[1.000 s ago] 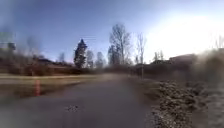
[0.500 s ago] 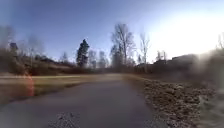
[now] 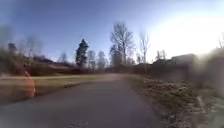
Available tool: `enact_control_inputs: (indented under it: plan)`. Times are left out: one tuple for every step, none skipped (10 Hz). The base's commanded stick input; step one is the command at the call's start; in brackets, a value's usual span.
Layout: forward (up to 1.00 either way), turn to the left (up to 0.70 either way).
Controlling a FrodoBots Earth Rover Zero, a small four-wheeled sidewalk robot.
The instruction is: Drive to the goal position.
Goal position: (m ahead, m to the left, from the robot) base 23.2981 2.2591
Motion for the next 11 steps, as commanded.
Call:
enact_control_inputs:
  plan:
    - [0.7, 0.0]
    - [0.7, 0.17]
    - [0.7, 0.35]
    - [0.7, 0.35]
    - [0.7, 0.35]
    - [0.7, 0.35]
    - [0.7, 0.35]
    - [0.7, 0.21]
    - [0.7, 0.0]
    - [0.7, 0.0]
    - [0.7, 0.0]
